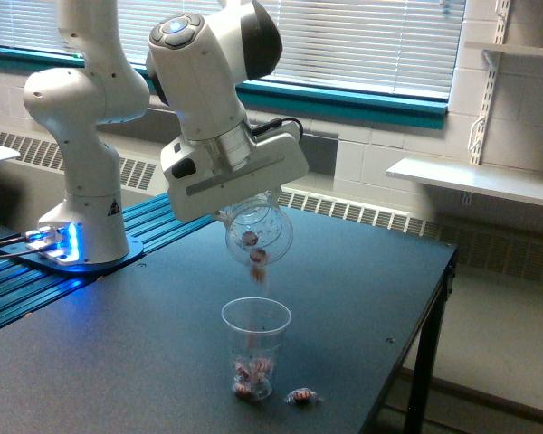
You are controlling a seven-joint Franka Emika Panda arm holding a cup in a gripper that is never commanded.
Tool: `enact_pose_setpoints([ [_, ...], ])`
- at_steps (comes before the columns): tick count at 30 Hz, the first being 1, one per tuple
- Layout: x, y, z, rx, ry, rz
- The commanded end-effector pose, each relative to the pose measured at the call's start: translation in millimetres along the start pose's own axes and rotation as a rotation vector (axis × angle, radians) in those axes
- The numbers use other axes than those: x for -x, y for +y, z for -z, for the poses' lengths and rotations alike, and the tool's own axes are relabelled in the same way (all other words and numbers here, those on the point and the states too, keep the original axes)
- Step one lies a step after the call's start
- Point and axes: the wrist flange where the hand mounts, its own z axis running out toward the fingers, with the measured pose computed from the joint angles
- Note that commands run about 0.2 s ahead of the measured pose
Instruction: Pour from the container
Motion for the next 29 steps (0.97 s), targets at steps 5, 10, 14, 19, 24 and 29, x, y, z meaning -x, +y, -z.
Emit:
enact_pose_setpoints([
  [5, 3, 1, 5.3, -0.030, -0.044, -0.015],
  [10, 3, -1, 6.7, -0.050, -0.050, -0.025],
  [14, 3, -1, 3.7, -0.045, -0.027, -0.028],
  [19, 4, 0, -0.3, -0.035, -0.003, -0.029],
  [24, 5, -2, -0.5, -0.033, 0.018, -0.031],
  [29, 11, -5, -5.3, -0.015, 0.034, -0.014],
])
